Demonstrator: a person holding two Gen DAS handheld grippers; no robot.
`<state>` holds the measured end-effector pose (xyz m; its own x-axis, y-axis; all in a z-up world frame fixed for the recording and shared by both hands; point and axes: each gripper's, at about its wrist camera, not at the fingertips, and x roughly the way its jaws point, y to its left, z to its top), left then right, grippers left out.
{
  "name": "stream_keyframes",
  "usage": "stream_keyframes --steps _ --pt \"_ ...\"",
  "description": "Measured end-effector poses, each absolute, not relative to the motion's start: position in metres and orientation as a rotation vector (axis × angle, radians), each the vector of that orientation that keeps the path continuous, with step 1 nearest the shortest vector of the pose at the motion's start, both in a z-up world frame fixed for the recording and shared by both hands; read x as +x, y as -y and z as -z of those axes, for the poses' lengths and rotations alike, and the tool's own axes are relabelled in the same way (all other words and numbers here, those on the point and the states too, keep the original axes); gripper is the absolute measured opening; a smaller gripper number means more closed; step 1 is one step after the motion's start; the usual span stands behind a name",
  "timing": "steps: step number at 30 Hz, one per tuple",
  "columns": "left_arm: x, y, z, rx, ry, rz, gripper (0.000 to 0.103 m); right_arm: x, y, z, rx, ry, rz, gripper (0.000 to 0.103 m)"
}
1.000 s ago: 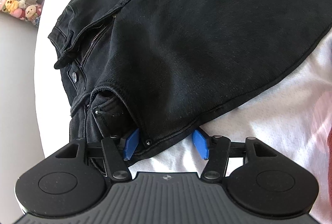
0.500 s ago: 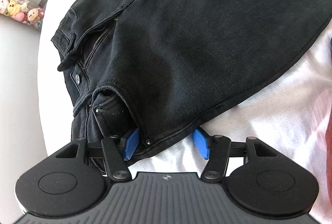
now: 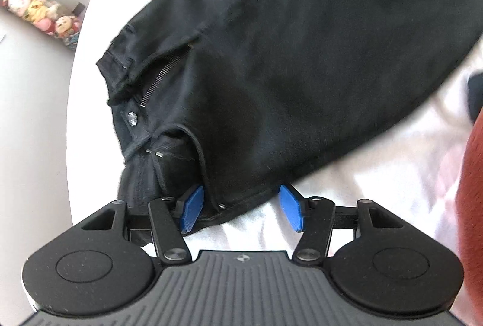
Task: Fold clothes
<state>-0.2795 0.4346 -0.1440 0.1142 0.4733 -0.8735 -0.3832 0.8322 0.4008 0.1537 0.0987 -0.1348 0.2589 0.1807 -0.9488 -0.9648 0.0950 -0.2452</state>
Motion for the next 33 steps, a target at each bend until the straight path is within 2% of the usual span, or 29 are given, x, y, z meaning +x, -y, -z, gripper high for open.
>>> stream_keyframes --steps 5,8,14,19,24,27,33 --pt "-0.25 -0.451 0.102 -0.034 -1.16 -0.64 0.062 0.119 -0.113 0.125 -0.958 -0.953 -1.14 0.042" --pt "-0.214 -0.451 0.093 -0.098 -1.127 -0.528 0.062 0.098 -0.133 0.122 -0.852 -0.966 -1.192 0.042" --pt "-0.125 -0.428 0.123 -0.116 -1.192 -0.306 0.062 0.054 -0.173 0.132 -0.618 -0.975 -1.271 0.042" --pt "-0.076 -0.417 0.168 -0.127 -1.288 -0.265 0.059 0.011 -0.208 0.15 -0.559 -0.902 -1.305 0.041" --pt "-0.066 -0.431 0.179 -0.214 -1.228 -0.308 0.06 -0.013 -0.236 0.179 -0.597 -0.868 -1.289 0.041" --pt "-0.056 -0.435 0.185 -0.208 -1.194 -0.339 0.059 -0.023 -0.255 0.185 -0.637 -0.775 -1.283 0.043" --pt "-0.03 -0.444 0.19 -0.198 -1.125 -0.385 0.061 -0.013 -0.283 0.195 -0.602 -0.724 -1.278 0.046"
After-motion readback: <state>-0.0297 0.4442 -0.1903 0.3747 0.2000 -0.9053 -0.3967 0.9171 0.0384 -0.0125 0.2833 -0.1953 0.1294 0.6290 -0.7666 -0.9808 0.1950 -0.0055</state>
